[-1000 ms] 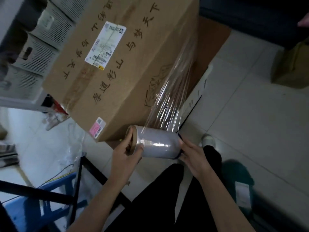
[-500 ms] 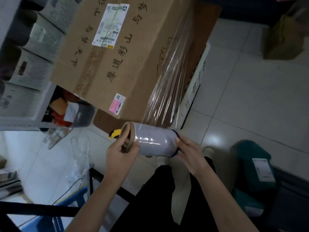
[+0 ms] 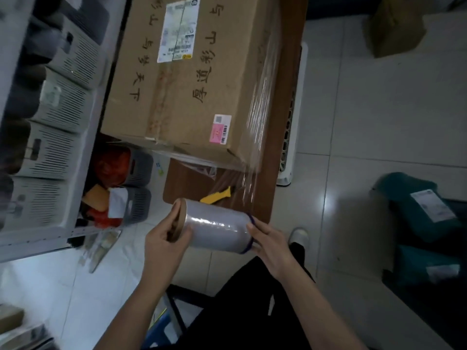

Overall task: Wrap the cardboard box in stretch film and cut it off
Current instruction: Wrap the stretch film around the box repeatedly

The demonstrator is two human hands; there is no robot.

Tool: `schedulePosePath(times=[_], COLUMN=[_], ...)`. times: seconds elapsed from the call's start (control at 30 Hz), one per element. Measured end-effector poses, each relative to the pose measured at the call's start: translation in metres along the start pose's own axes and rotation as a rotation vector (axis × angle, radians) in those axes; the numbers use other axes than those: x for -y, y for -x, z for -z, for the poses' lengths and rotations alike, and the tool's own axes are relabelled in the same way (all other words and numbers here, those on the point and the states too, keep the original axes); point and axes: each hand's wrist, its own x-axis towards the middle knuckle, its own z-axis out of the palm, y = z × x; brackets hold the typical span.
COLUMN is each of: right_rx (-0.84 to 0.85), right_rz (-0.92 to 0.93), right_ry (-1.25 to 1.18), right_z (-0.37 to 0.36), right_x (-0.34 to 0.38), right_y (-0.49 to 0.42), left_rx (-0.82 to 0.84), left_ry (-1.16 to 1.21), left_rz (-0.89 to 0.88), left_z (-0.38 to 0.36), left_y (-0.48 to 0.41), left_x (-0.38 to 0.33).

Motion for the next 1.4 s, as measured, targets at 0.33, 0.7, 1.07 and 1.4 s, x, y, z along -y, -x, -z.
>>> schedulePosePath(times=[0.33,0.7,1.07,1.4], right_rx=[-0.042,-0.166,-0.197,-0.297], right_rz=[0.064,0.243,0.296,0.473], right_ry=[-0.137,-0.375,-0.502,-0.797], right_z=[-0.054,-0.168,-0.24,-0.321], right_x=[-0.056,-0.121,-0.145,-0.15], right_y=[-0.011,-0.062,-0.102,-0.15], left_rx=[0.15,0.355,0.426,0.688], left_ry=[-0.071,-0.212,-0.219,-0.345], left_rz=[-0.122,-0.377,-0.399,-0.606], left_z=[0.061,0.147,0.201,0.241], left_y=[-0.027,-0.132,-0.186,-0.281], left_x=[0.043,0.078,0.091,0.081])
